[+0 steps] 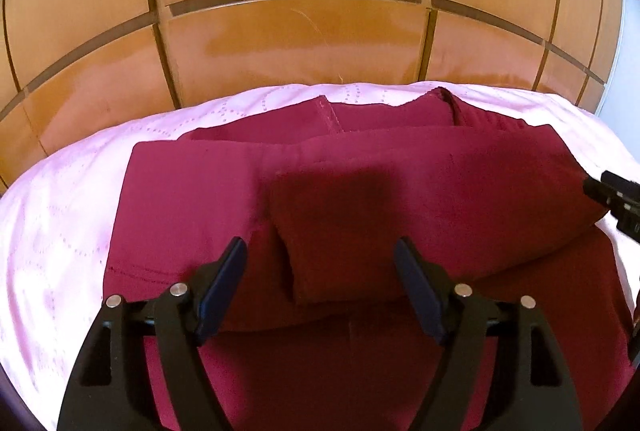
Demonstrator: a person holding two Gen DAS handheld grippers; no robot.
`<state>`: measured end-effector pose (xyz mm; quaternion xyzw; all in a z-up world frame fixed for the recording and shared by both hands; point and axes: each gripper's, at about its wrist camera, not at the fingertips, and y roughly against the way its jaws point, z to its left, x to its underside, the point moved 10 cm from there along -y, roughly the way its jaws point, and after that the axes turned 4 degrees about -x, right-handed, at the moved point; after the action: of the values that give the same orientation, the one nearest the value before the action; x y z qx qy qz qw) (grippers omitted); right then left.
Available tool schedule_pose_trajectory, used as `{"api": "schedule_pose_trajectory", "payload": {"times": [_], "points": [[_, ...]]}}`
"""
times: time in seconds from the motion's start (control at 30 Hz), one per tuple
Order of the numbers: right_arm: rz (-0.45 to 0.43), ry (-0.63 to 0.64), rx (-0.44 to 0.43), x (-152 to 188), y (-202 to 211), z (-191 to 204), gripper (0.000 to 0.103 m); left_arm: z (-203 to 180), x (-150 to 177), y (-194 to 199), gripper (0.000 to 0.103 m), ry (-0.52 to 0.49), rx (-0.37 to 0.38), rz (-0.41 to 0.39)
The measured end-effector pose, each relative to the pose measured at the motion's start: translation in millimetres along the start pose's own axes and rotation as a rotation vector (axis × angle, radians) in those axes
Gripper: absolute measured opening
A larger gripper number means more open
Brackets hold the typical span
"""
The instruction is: Fold small clothes
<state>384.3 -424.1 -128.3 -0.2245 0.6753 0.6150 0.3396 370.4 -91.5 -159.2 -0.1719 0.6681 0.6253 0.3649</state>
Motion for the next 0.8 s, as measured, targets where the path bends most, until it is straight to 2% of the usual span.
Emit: {"api": "schedule_pose_trajectory", "payload": {"times": [0.13,0.27,0.37,0.4,0.53,0.63,0.7,0.8], "points": [[0.02,0.0,0.046,11.3,-4.0,-3.6,0.062,1.5,4.7,-11.6,0.078,0.006,-0.014,0.035],[0.076,-0.004,0.104,23.8,-21.1,-15.1,0.062,4.1,13.1,-24.8,0.086,0.018,-0.01,0.071],[0.095,-0.038,0.108,29.4,-31.4,-22.2,0.072,4.3,14.8,-26.7,0.088,0.021,-0.01,0.074],[0.098,-0.046,0.109,29.7,-32.3,-23.8,0.072,4.3,15.2,-25.7,0.088,0.023,-0.007,0.072],[0.084,-0.145,0.015,30.1,-27.7,-33.3,0.072,7.9,14.2,-12.4,0.089,0.046,0.019,0.07],[0.015,-0.258,-0.056,28.5,3.3,-47.5,0.072,17.3,20.7,14.3,0.092,0.059,0.037,0.049],[0.005,-0.277,-0.107,33.2,19.1,-47.5,0.072,27.1,29.4,31.5,0.095,0.069,0.053,0.038],[0.02,-0.29,-0.235,48.7,45.7,-45.0,0.072,45.9,48.5,53.0,0.098,0.116,0.09,0.04]]}}
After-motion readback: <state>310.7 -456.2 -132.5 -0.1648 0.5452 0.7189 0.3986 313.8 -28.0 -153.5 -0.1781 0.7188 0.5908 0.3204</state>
